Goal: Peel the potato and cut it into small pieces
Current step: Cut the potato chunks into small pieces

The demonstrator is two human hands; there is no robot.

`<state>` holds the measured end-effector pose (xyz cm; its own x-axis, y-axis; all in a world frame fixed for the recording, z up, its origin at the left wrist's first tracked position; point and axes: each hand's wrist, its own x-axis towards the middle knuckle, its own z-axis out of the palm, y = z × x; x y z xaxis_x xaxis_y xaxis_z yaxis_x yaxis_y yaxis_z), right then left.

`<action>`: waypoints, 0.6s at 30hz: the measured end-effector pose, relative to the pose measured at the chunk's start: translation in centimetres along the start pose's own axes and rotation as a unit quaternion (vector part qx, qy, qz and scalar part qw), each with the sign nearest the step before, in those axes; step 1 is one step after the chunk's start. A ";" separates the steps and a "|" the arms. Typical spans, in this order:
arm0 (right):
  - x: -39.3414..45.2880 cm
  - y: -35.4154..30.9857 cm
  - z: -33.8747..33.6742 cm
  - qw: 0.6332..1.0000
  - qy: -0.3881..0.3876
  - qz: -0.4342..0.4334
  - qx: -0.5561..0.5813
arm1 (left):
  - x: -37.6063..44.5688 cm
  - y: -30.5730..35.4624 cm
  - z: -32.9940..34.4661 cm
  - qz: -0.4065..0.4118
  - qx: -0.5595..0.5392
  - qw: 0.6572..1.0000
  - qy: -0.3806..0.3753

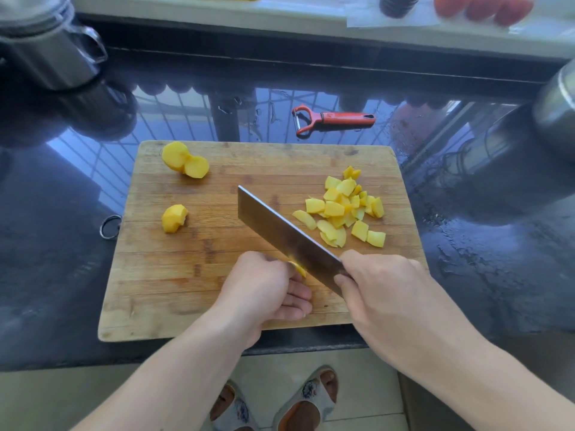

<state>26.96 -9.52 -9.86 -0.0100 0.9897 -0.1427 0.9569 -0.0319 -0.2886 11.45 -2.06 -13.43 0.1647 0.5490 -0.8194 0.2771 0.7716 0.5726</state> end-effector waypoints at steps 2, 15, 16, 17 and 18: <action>0.0 0.1 0.0 1.000 0.003 -0.017 -0.016 | 0.0 0.1 0.1 0.000 0.013 1.000 0.002; 0.4 -0.5 1.3 0.998 -0.015 -0.015 -0.064 | -0.1 0.4 0.2 0.004 0.013 1.000 0.008; 0.8 -0.5 1.4 0.999 -0.014 -0.018 -0.049 | -0.1 0.4 0.1 0.003 0.016 1.000 0.007; 1.2 -0.6 1.4 0.999 -0.012 -0.021 -0.031 | -0.2 0.4 0.1 0.003 0.020 1.000 0.006; 1.6 -0.6 1.3 1.000 -0.005 -0.025 -0.017 | -0.2 0.3 0.0 0.004 0.022 1.000 0.005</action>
<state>26.03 -8.07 -11.21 -0.0609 0.9886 -0.1378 0.9645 0.0227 -0.2632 11.56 -1.93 -13.04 0.1583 0.5578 -0.8148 0.3168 0.7528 0.5769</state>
